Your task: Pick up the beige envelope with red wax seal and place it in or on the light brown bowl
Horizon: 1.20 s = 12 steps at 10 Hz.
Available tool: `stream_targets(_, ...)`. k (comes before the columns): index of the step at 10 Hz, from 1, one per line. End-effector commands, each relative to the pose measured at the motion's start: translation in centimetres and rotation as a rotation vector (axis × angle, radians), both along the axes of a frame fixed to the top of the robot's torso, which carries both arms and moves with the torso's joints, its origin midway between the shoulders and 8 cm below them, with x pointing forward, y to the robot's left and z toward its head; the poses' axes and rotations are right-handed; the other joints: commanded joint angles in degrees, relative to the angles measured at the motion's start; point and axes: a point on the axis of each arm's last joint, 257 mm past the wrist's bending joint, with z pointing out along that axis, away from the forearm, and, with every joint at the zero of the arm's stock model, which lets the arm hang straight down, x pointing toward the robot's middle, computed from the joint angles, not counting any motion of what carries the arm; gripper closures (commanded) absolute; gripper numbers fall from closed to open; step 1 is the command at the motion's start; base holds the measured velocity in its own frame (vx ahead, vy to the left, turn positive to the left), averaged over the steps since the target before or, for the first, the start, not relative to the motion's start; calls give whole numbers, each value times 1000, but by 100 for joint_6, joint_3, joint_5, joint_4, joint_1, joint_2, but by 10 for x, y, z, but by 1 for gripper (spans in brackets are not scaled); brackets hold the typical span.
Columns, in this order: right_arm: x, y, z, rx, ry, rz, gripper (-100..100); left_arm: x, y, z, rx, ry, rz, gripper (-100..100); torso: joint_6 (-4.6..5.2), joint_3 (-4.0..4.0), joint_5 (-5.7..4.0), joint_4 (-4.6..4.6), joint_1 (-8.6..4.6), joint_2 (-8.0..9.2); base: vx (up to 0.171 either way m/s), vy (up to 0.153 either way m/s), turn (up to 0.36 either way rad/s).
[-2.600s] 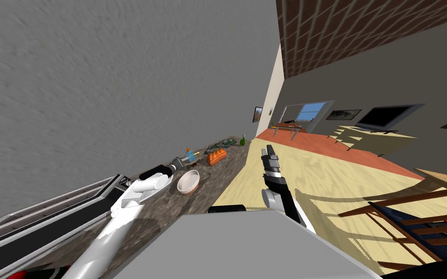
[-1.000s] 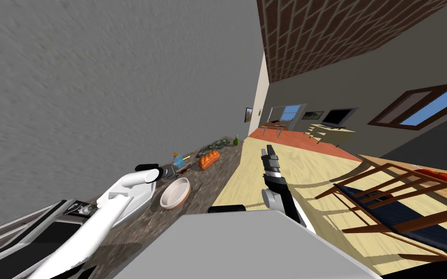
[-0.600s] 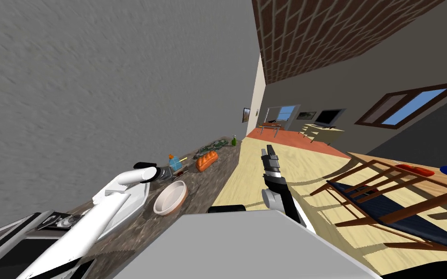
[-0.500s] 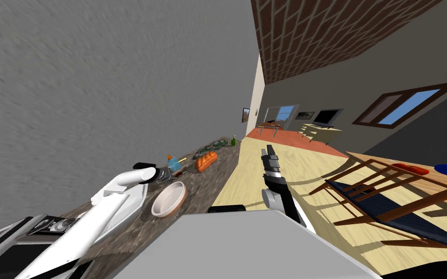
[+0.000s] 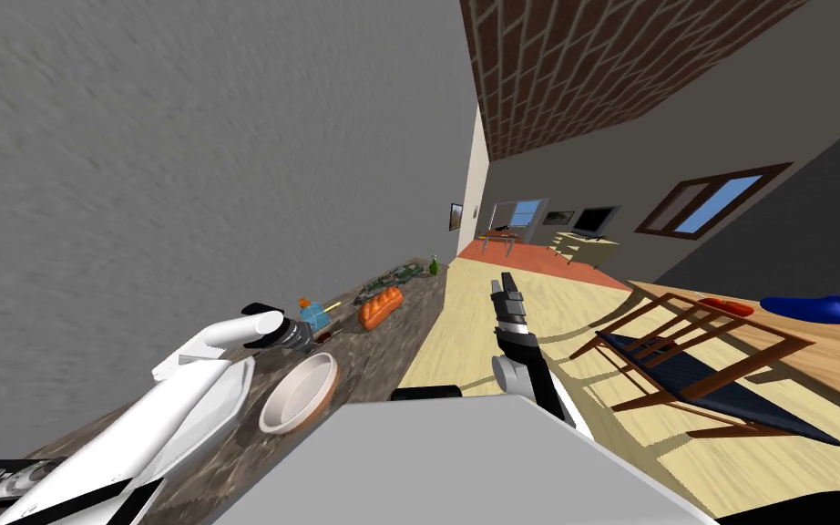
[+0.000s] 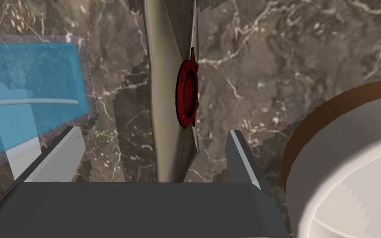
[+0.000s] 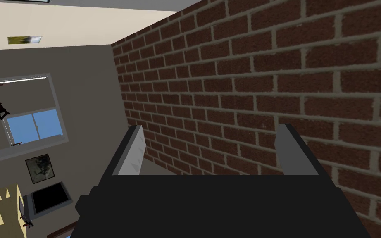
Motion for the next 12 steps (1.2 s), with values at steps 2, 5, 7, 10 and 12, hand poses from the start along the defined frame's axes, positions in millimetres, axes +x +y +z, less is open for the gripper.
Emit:
stream_targets(2, 0, 0, 0, 0, 0, 0, 0, -21, 10, -4, -30, 89, 43, -100, -2, 1, 1, 0, 1, 2, 32, -19, -78)
stream_targets(5, 0, 0, 0, 0, 0, 0, 0, -39, 15, -5, -52, 157, 69, -100, -2, 0, 0, 0, 0, 0, 36, -19, -61)
stream_targets(7, 0, 0, 0, 0, 0, 0, 0, -61, 27, -2, -78, 237, 117, -100, 0, 0, 0, 0, -1, 0, 46, -26, -105)
stream_targets(10, 0, 0, 0, 0, 0, 0, 0, -84, 34, 1, -103, 315, 157, -100, -2, 0, 0, 0, -2, 0, 43, -27, -65)
stream_targets(12, 0, 0, 0, 0, 0, 0, 0, -99, 40, 5, -118, 365, 186, -100, -1, -2, 0, -1, -1, -3, 49, -16, -80)
